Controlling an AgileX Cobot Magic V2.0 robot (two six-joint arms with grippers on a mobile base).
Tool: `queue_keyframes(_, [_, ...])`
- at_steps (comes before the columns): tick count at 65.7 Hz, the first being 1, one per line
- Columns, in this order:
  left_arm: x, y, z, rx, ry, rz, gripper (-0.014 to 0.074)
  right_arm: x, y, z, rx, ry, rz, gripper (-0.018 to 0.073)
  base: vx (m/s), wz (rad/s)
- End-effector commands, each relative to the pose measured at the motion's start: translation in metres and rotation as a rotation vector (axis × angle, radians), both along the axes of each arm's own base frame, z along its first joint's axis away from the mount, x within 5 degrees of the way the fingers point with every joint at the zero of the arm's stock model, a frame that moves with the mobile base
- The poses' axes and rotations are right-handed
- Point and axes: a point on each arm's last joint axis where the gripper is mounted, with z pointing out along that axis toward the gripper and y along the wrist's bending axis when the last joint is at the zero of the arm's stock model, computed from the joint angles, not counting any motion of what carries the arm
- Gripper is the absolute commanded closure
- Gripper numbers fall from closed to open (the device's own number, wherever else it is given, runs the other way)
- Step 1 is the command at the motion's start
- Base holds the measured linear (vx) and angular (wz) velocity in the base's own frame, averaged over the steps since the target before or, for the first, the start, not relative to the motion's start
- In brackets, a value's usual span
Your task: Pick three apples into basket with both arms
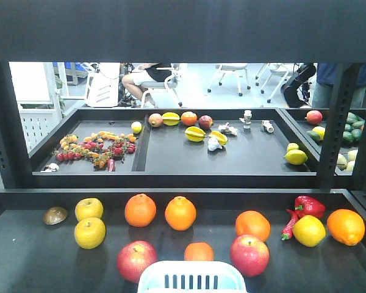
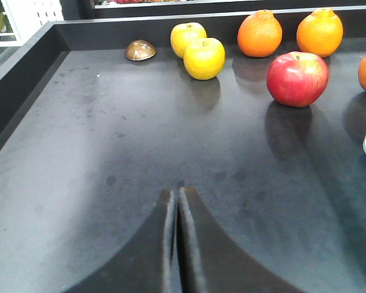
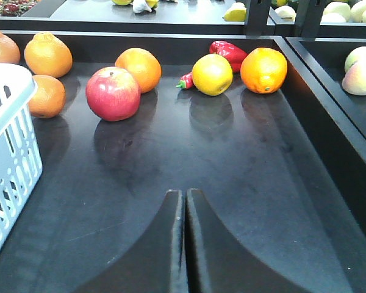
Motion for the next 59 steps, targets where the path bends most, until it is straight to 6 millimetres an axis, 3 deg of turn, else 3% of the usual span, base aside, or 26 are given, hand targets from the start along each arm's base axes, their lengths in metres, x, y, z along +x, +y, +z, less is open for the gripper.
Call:
queue_keyframes(1, [0.0025, -0.0001, 0.0121, 0.000, -0.081, -0.003, 0.0603, 0.0009, -0.0006, 0.0068, -0.008, -0.080, -0.008, 0.0564, 0.00, 0.00])
queue_keyframes(59, [0.0025, -0.0001, 0.0121, 0.000, -0.081, -0.003, 0.0603, 0.0009, -0.0006, 0.0068, -0.007, -0.080, -0.008, 0.0564, 0.00, 0.00])
